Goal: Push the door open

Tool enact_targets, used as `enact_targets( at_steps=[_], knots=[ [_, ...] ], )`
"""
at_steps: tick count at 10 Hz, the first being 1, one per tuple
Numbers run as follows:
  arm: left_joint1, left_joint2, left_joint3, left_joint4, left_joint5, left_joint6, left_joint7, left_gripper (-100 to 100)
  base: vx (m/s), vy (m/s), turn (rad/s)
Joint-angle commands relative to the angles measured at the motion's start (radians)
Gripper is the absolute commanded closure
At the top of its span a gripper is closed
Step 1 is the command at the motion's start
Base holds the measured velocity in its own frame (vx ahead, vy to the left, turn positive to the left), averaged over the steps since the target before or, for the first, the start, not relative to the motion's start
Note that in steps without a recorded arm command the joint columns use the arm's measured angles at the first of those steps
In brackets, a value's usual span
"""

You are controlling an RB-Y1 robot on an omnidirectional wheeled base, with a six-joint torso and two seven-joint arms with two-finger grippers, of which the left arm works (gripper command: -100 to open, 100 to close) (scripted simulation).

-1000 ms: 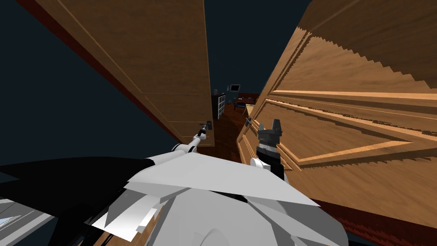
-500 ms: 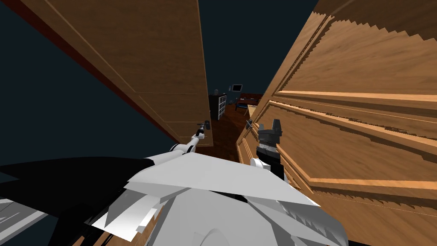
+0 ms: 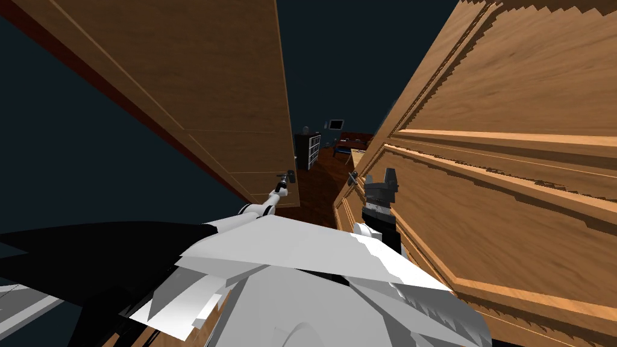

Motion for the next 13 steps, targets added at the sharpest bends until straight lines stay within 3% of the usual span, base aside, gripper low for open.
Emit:
enact_targets(
  at_steps=[1, 13],
  knots=[
    [0.000, 0.000, 0.000, 0.000, 0.000, 0.000, 0.000, 100, 0.061, -0.036, 0.037],
    [-0.040, -0.073, 0.134, 0.011, 0.034, -0.019, -0.162, 100, 0.184, -0.034, 0.113]
  ],
)
